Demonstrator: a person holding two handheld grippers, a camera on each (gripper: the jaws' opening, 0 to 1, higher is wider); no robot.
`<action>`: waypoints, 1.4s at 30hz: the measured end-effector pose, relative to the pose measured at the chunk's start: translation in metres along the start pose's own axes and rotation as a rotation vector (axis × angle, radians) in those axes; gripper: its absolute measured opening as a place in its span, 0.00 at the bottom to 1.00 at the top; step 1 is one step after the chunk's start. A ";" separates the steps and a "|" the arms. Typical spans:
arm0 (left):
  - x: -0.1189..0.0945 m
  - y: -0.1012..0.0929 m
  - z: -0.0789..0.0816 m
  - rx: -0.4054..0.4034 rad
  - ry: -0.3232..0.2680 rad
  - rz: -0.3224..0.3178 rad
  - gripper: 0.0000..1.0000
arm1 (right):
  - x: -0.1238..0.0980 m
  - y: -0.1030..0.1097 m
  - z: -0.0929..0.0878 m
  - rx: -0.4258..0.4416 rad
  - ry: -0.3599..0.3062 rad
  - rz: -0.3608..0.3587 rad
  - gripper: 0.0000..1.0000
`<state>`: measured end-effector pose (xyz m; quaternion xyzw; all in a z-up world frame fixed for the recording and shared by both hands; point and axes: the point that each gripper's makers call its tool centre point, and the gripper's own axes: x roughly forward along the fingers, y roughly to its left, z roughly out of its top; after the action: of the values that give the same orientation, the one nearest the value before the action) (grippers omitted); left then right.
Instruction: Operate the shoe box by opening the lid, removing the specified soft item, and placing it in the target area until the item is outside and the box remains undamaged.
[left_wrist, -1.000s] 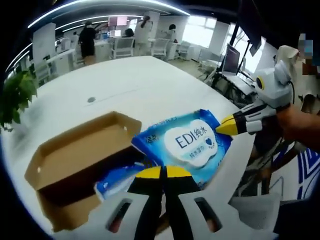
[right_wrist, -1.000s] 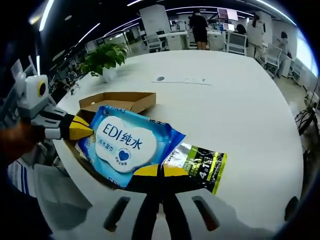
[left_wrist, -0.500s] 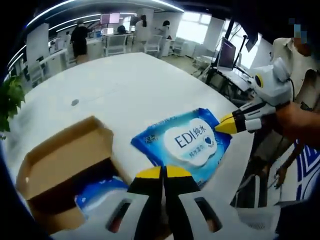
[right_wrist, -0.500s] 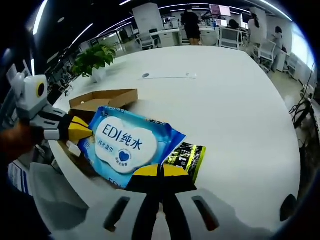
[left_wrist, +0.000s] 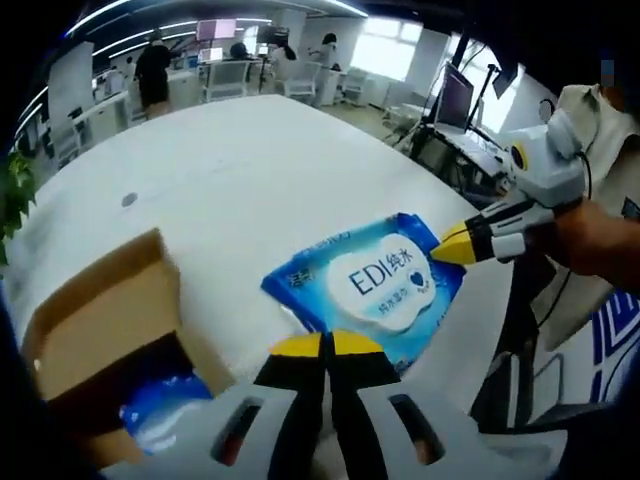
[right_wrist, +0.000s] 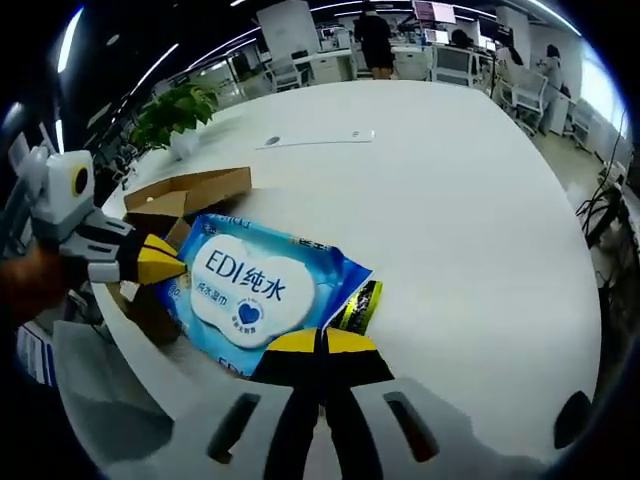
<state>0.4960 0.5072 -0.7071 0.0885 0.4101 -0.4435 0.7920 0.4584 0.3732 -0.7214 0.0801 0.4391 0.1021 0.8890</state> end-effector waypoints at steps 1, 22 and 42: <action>0.003 0.000 -0.001 -0.003 0.002 -0.001 0.00 | 0.001 -0.002 -0.001 0.001 0.003 0.001 0.00; 0.033 0.006 -0.023 -0.013 0.069 0.010 0.00 | 0.030 -0.015 -0.018 0.012 0.052 0.021 0.00; 0.031 0.011 -0.023 0.004 0.045 0.029 0.07 | 0.029 -0.019 -0.024 0.023 0.043 0.016 0.08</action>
<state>0.4999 0.5059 -0.7473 0.1061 0.4258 -0.4305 0.7887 0.4584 0.3631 -0.7621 0.0914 0.4586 0.1059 0.8776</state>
